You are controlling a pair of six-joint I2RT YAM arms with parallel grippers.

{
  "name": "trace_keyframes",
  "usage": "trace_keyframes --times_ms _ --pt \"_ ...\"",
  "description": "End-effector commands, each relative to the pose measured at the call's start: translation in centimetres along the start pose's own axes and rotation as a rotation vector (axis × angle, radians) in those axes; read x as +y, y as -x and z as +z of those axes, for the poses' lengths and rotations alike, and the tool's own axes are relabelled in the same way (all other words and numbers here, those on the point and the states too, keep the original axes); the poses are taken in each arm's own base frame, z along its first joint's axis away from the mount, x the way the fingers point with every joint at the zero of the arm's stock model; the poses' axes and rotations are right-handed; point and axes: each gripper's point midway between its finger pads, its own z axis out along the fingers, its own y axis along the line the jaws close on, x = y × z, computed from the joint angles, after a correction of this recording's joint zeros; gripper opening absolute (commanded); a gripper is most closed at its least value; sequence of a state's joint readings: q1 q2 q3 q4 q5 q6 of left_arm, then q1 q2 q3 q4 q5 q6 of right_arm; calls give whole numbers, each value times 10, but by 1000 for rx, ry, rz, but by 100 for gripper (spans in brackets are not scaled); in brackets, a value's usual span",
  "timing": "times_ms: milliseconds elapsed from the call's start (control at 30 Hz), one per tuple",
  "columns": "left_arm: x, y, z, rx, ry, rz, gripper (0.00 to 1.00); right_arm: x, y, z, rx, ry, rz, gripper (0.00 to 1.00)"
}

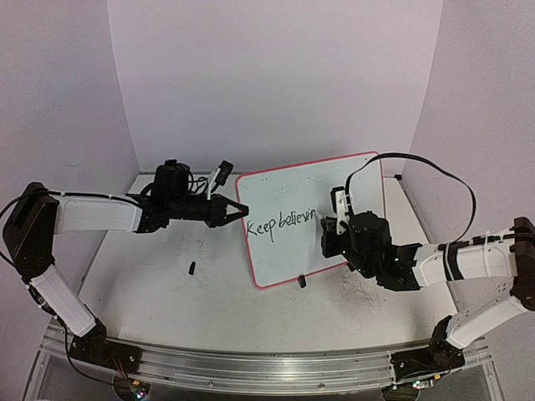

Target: Write a sentence on the whiteboard

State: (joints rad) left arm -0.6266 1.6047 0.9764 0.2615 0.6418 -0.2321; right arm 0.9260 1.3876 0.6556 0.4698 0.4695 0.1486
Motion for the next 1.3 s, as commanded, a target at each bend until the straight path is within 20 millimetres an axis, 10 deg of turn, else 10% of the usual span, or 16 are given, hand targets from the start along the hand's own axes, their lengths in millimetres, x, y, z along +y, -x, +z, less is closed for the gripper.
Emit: trace_keyframes --times_ms 0,600,1267 --pt "1 1 1 15 36 88 0 -10 10 0 -23 -49 24 0" --pt "2 0 1 17 38 86 0 -7 -25 -3 68 -1 34 0" --pt "3 1 0 17 43 89 0 -12 15 -19 -32 9 49 0"
